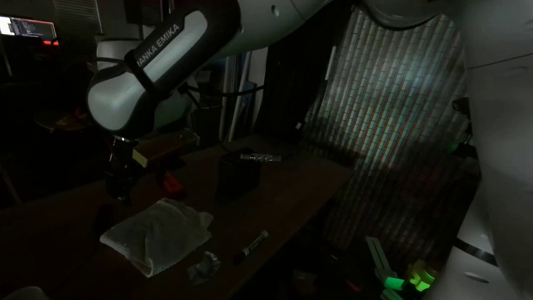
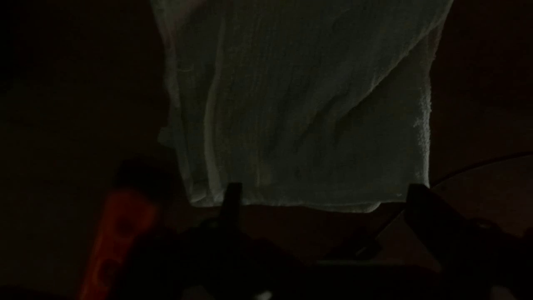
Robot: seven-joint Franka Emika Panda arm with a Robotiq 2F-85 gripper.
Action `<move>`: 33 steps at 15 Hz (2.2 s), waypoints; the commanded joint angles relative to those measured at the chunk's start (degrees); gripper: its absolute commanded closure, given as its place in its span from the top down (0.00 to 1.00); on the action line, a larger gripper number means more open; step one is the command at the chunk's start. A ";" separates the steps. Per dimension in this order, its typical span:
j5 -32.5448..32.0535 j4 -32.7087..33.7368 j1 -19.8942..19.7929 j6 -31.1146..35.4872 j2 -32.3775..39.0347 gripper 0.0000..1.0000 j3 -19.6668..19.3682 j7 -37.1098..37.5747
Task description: Put the white towel in the basket.
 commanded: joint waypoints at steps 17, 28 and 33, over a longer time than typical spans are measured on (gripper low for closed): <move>3.76 7.15 3.96 -1.33 13.76 0.68 -2.91 -9.80; 4.55 3.01 4.94 -0.48 8.82 0.04 -2.99 -7.69; 2.94 0.34 5.68 -0.22 3.93 0.04 -5.18 -4.55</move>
